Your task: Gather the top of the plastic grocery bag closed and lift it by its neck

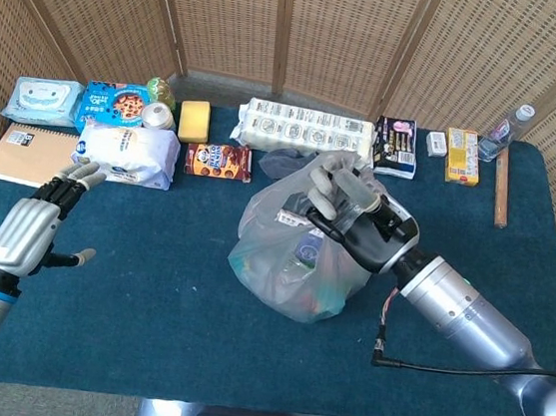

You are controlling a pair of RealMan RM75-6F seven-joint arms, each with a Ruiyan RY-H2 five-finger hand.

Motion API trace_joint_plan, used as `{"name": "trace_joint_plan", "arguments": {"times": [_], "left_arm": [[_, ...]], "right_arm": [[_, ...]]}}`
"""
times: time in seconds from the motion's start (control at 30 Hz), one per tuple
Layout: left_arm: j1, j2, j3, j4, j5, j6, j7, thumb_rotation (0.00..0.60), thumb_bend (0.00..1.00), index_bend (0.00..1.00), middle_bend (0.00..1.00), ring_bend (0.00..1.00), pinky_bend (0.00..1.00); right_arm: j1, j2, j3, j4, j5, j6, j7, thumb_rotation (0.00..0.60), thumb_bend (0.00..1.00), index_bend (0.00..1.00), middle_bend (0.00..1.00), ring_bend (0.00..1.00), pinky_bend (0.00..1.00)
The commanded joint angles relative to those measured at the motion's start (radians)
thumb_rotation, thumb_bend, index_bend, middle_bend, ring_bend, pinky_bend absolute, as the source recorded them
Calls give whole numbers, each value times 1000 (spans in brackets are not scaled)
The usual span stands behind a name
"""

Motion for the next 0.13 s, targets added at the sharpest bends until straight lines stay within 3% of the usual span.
{"name": "trace_joint_plan", "arguments": {"times": [0.03,0.13], "left_arm": [[2,-1,-1,-1,1,-1,3,600,0,85,68,0,159],[5,-1,-2,0,1,-4,5,600,0,85,68,0,159]], "right_arm": [[-6,-2,4,3,2,-5,-6,600,245,548,629,724,883],[-11,-5,8,4,4,-8,-11,600,245,548,629,724,883]]}}
